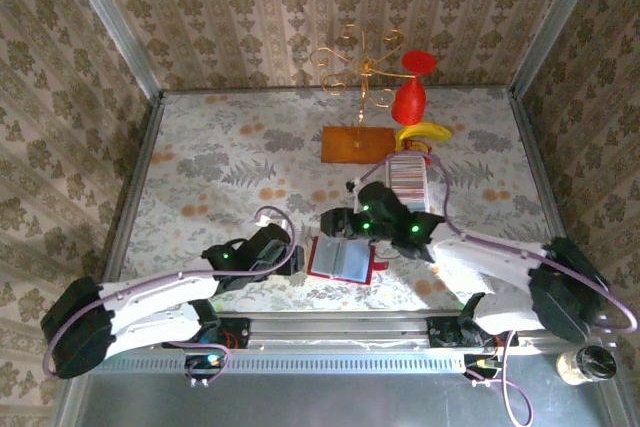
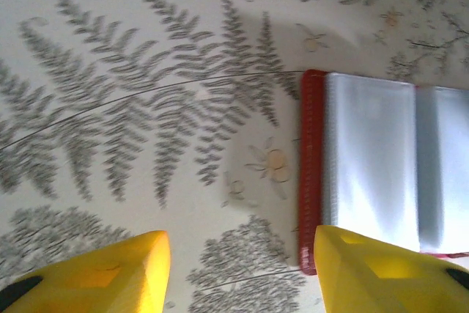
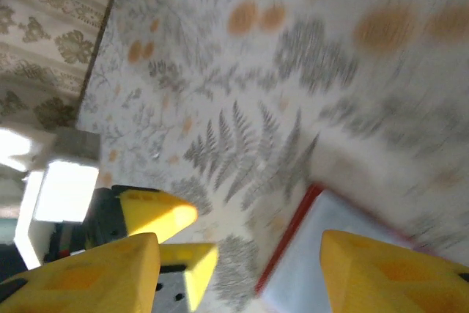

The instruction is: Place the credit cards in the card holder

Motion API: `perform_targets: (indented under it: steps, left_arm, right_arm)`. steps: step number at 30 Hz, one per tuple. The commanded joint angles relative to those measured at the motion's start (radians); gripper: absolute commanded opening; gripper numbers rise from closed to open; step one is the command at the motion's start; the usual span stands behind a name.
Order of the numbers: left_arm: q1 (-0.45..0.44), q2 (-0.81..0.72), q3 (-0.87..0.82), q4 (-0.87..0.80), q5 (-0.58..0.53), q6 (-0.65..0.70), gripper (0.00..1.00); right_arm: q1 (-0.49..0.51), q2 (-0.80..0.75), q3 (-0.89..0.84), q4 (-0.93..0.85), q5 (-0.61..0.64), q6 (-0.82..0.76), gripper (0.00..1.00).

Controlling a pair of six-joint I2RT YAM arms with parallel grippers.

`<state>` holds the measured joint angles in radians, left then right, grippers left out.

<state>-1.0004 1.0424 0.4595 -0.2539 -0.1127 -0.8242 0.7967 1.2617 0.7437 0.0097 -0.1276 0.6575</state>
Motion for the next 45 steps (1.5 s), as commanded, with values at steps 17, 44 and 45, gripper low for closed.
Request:
perform_targets:
  steps: [17, 44, 45]
  left_arm:
    - [0.026, 0.332, 0.168, 0.096, 0.255, 0.18, 0.32]
    - [-0.048, 0.288, 0.045, 0.111, 0.165, 0.002, 0.28]
    - [-0.051, 0.277, 0.041, 0.107, 0.161, -0.004, 0.28]
  right_arm:
    - [-0.178, -0.116, 0.052, -0.625, 0.155, -1.611, 0.76]
    - [-0.352, 0.005, 0.037, -0.557, 0.215, -1.954, 0.82]
    - [-0.352, 0.01, 0.04, -0.561, 0.21, -1.953, 0.82]
